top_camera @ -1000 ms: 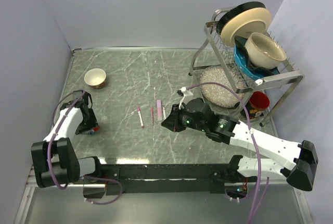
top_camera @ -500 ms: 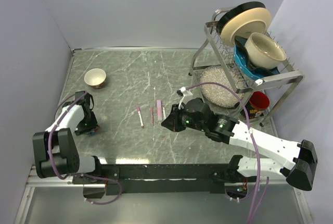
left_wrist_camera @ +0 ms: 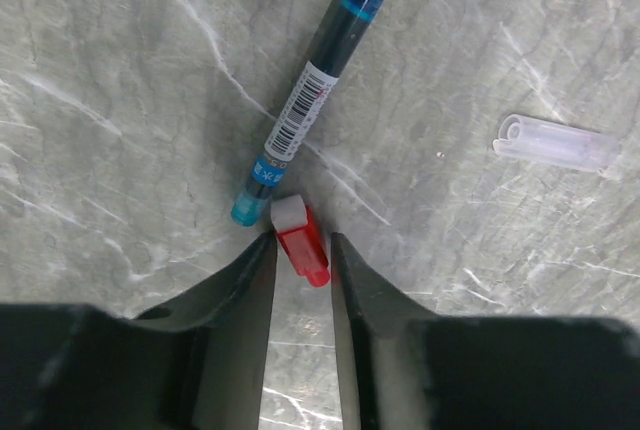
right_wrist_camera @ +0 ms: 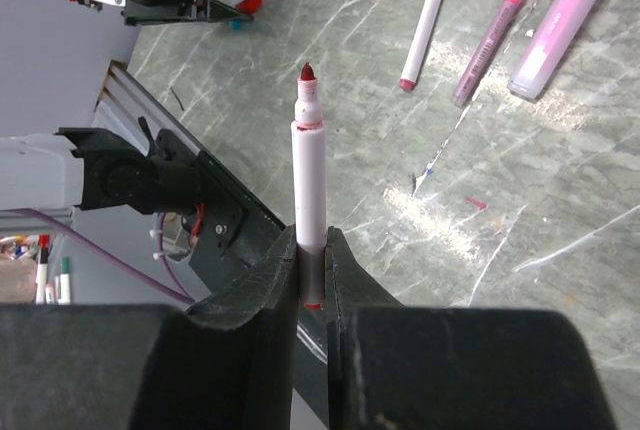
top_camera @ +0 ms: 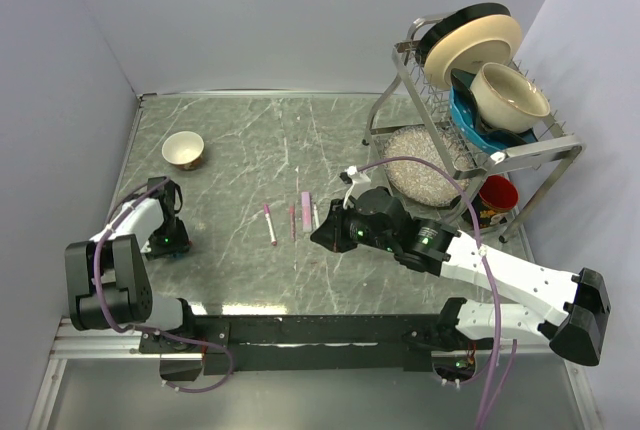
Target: Insert the pens into the pen caps
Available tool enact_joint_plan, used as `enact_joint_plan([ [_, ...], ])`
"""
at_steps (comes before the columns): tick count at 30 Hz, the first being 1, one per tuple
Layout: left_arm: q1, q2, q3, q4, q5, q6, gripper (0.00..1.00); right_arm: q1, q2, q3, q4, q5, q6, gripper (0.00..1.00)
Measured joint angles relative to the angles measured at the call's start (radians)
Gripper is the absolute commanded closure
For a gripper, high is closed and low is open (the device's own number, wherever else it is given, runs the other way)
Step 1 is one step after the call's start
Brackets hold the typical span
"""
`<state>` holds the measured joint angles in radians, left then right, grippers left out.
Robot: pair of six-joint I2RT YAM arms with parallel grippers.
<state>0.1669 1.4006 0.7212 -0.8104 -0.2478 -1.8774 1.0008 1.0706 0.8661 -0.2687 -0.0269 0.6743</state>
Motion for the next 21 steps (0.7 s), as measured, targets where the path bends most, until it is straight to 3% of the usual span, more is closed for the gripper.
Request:
enact_joint_plan([
  [4,0.0,0.004,0.0,-0.002,0.003,0.016,0.85,0.0,-0.001,0.0,-0.006,0.001,0.0,1.0],
  [6,0.0,0.005,0.0,0.007,0.005,0.028,0.99,0.0,-0.002,0.002,-0.013,0.002,0.0,1.0],
  [15,0.002,-0.015,-0.01,0.046,0.015,0.138,0.99,0.0,-0.04,0.005,-0.029,0.003,0.011,1.0],
  [21,-0.009,-0.07,-0.027,0.143,0.082,0.315,0.99,0.0,-0.059,0.005,-0.03,-0.021,0.024,1.0],
])
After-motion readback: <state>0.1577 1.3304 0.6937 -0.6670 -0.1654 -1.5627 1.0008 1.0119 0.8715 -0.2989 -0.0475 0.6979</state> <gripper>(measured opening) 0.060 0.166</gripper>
